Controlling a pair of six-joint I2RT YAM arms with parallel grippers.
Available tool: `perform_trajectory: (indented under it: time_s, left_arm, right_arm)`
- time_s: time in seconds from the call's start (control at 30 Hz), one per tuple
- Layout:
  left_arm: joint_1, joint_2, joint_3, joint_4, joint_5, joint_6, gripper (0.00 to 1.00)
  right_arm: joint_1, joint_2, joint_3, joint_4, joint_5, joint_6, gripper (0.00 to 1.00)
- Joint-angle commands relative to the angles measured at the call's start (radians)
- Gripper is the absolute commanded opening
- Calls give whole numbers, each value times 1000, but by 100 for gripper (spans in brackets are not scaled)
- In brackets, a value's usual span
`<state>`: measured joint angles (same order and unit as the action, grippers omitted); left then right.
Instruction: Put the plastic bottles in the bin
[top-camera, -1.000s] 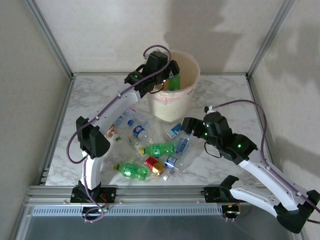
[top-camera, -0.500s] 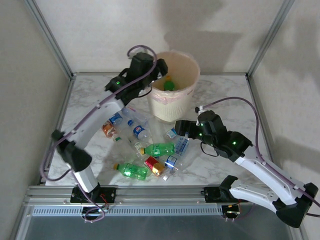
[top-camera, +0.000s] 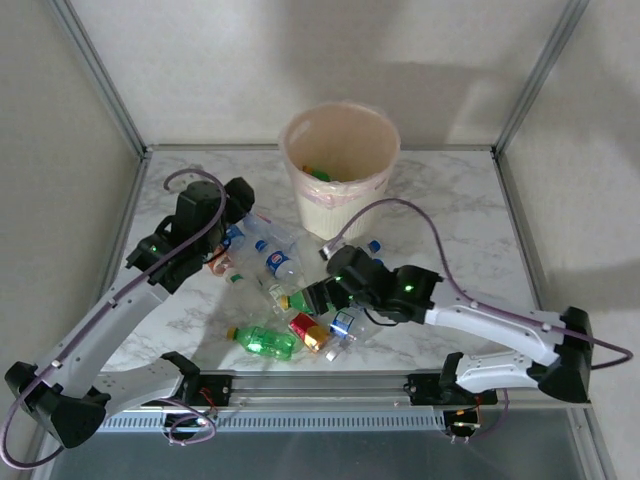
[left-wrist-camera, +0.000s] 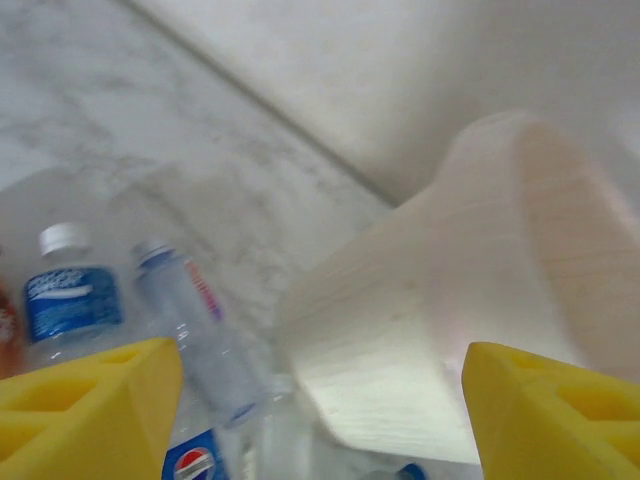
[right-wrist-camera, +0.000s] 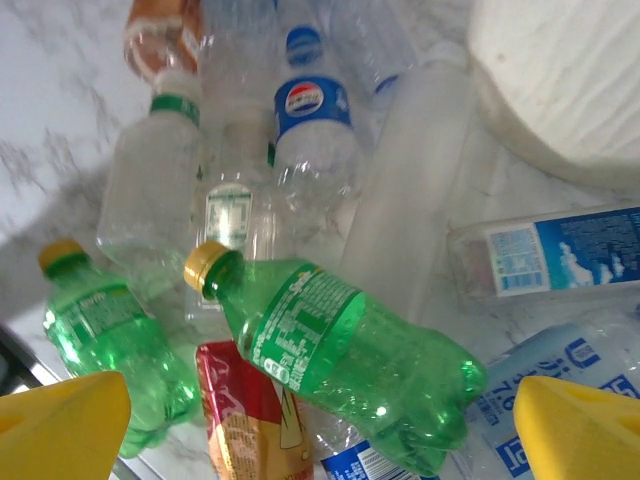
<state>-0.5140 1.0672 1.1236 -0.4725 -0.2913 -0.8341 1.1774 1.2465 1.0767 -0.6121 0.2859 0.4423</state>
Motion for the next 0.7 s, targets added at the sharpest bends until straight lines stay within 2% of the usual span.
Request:
perform_trajectory:
  time_s: [0.0, 0.33, 0.67]
  left_arm:
    - [9, -35, -58, -18, 42, -37, 73]
    - [20, -59, -147, -7, 68, -47, 74]
    - [24, -73, -191, 21, 90, -68, 74]
  right_arm:
    - [36, 80, 45, -72, 77, -78, 99]
    - [49, 201, 78, -67, -2, -145, 99]
    - [53, 315, 121, -116, 56, -209, 99]
